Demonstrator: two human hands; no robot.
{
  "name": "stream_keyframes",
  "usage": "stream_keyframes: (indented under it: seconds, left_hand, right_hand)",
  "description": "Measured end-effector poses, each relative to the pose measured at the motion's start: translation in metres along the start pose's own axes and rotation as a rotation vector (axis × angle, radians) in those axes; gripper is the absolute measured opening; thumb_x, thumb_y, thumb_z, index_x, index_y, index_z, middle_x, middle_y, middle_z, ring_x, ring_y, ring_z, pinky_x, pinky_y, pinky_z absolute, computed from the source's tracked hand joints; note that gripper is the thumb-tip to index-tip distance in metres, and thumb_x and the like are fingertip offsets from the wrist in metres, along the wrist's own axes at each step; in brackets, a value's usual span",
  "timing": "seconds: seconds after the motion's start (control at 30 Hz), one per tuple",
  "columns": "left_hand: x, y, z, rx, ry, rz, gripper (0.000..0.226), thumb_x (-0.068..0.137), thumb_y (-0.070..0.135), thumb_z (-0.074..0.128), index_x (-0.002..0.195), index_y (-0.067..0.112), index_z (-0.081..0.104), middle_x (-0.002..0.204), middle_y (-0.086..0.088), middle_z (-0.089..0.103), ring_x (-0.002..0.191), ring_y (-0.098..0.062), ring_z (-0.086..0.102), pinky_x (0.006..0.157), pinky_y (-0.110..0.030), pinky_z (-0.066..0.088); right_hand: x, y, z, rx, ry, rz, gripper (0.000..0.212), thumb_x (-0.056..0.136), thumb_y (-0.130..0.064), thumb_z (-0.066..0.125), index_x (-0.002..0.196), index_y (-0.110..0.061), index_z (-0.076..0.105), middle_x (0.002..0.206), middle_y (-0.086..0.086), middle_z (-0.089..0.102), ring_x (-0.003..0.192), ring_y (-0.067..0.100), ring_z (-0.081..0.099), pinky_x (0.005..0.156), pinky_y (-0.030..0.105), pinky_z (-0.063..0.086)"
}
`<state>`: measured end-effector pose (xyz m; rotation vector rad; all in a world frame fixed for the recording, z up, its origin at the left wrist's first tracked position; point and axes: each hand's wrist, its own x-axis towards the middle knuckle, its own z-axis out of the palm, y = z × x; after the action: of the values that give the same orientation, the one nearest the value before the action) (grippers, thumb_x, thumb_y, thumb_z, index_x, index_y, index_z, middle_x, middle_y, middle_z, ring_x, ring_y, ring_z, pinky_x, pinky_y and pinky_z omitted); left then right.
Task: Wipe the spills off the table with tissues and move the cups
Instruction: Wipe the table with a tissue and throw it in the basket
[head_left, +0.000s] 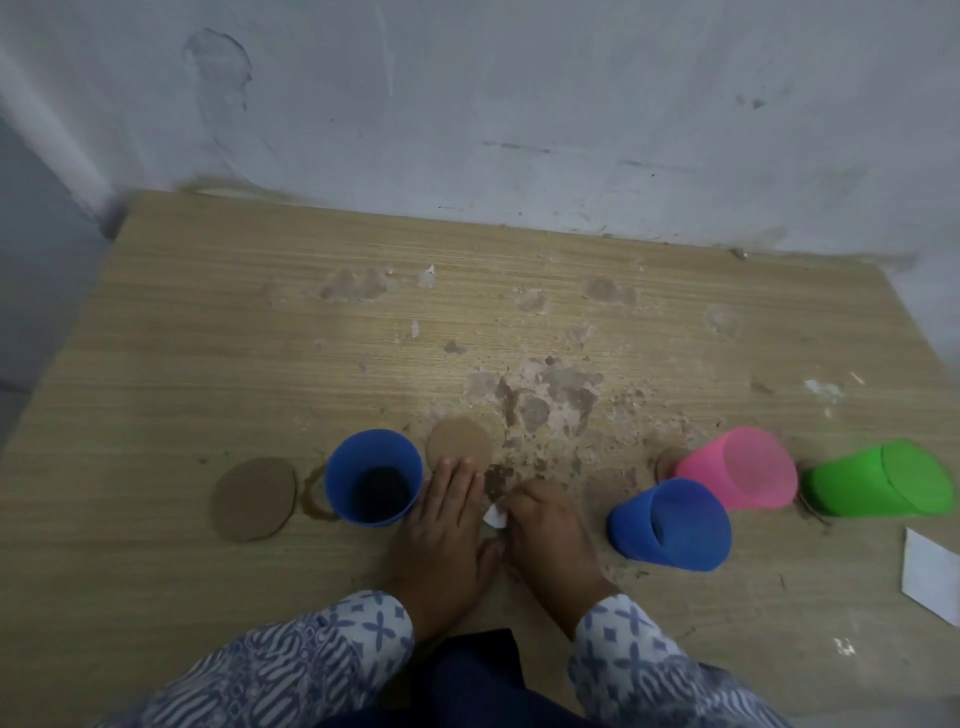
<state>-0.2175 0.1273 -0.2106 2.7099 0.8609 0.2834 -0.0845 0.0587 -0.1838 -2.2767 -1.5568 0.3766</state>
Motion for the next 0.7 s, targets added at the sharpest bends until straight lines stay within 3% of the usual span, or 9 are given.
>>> stream_keyframes:
  seconds: [0.2, 0.33, 0.43, 0.57, 0.63, 0.7]
  left_hand:
    - [0.000, 0.000, -0.003, 0.039, -0.046, -0.009, 0.067, 0.090, 0.048, 0.038, 0.136, 0.000, 0.047, 0.144, -0.017, 0.044, 0.136, -0.033, 0.037, 0.114, -0.037, 0.010]
    - [0.000, 0.000, -0.002, 0.000, -0.045, -0.020, 0.067, 0.089, 0.047, 0.041, 0.137, 0.001, 0.045, 0.145, -0.016, 0.043, 0.138, -0.030, 0.029, 0.115, -0.037, 0.010]
    - [0.000, 0.000, -0.001, -0.016, -0.026, -0.015, 0.067, 0.087, 0.045, 0.043, 0.137, 0.000, 0.045, 0.144, -0.017, 0.044, 0.138, -0.031, 0.030, 0.116, -0.037, 0.010]
    - [0.000, 0.002, -0.004, 0.007, -0.036, -0.021, 0.067, 0.090, 0.048, 0.037, 0.135, -0.001, 0.048, 0.142, -0.017, 0.046, 0.133, -0.034, 0.041, 0.115, -0.037, 0.010]
    - [0.001, 0.002, -0.005, 0.017, -0.029, -0.018, 0.067, 0.092, 0.048, 0.033, 0.133, -0.001, 0.050, 0.141, -0.017, 0.047, 0.132, -0.035, 0.042, 0.115, -0.037, 0.009]
    - [0.000, 0.001, -0.004, 0.030, -0.027, -0.012, 0.066, 0.090, 0.048, 0.037, 0.132, -0.001, 0.051, 0.140, -0.018, 0.048, 0.132, -0.035, 0.043, 0.115, -0.037, 0.008]
  right_hand:
    - [0.028, 0.014, -0.008, 0.004, 0.099, 0.255, 0.003, 0.076, -0.004, 0.070, 0.078, -0.005, 0.071, 0.078, 0.009, 0.060, 0.072, 0.023, 0.053, 0.067, 0.031, 0.045]
    - [0.037, 0.001, 0.000, -0.121, 0.034, 0.133, 0.019, 0.058, -0.018, 0.082, 0.073, -0.015, 0.071, 0.071, 0.001, 0.066, 0.066, 0.018, 0.057, 0.064, 0.020, 0.039]
    - [0.009, -0.003, 0.003, -0.013, 0.046, 0.038, 0.012, 0.065, -0.019, 0.072, 0.075, -0.014, 0.072, 0.073, 0.003, 0.067, 0.066, 0.019, 0.060, 0.066, 0.020, 0.042]
    - [0.012, 0.012, -0.002, -0.014, 0.038, 0.163, 0.013, 0.062, -0.004, 0.079, 0.069, -0.008, 0.070, 0.068, 0.008, 0.062, 0.060, 0.024, 0.058, 0.058, 0.029, 0.049]
    - [0.031, 0.016, -0.003, -0.010, 0.057, 0.250, 0.012, 0.065, -0.001, 0.077, 0.073, -0.005, 0.070, 0.071, 0.011, 0.062, 0.065, 0.030, 0.059, 0.062, 0.030, 0.046]
    - [0.042, 0.008, -0.003, -0.017, 0.077, 0.212, 0.012, 0.066, -0.005, 0.078, 0.075, -0.007, 0.071, 0.073, 0.010, 0.064, 0.068, 0.029, 0.060, 0.066, 0.028, 0.046]
